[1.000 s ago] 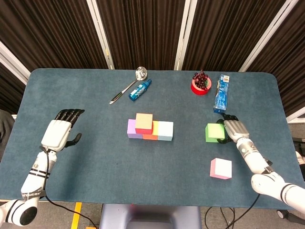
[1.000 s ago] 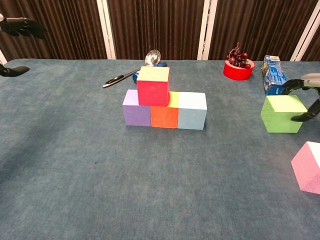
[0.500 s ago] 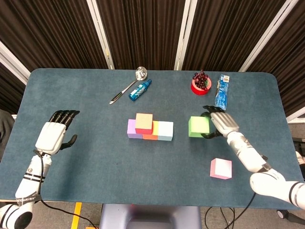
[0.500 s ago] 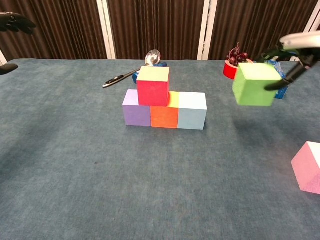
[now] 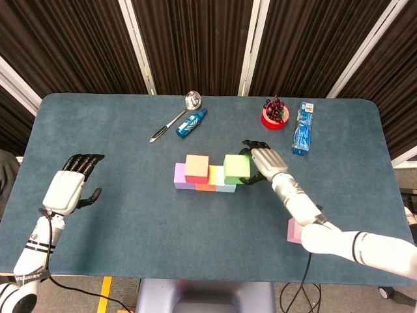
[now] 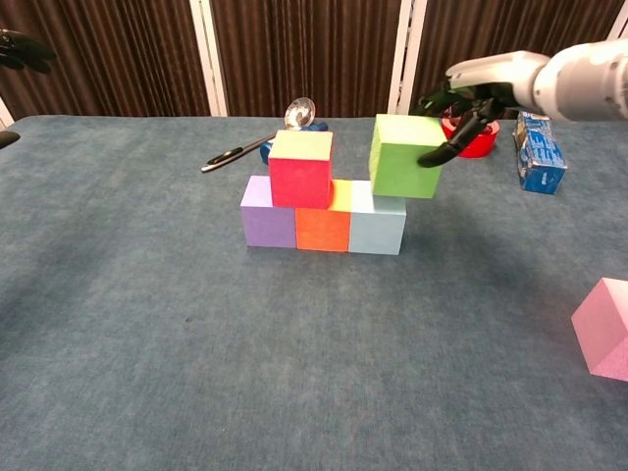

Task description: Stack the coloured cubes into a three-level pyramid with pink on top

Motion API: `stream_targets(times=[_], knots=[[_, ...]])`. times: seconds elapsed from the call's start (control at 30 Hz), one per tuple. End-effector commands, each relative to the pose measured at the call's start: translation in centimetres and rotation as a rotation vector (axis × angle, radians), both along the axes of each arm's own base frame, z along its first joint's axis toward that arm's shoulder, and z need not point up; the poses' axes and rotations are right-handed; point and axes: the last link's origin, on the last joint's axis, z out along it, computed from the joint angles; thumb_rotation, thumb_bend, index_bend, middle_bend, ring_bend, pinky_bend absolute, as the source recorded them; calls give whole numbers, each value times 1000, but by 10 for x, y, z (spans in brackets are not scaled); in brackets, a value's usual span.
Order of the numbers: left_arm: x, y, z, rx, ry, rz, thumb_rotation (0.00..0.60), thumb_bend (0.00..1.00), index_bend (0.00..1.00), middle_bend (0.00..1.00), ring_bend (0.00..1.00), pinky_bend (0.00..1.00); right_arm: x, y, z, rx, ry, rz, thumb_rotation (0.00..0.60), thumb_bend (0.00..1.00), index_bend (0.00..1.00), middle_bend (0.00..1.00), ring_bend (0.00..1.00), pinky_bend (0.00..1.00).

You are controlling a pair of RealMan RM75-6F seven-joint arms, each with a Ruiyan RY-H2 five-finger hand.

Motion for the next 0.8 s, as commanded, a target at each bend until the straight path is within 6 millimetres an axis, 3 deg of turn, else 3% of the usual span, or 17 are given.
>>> stream_targets(times=[0.03,0.8], knots=[[-4,-1,1,-3,-12,1,600,376,133,138,123,119,12,2,-11,0,2,2,600,363,533,161,0,97],[-18,-3,3,-22,-53,9,600,376,133,121,111,119,40,0,-37,-14,51,-9,600,364,513,161,0,92]])
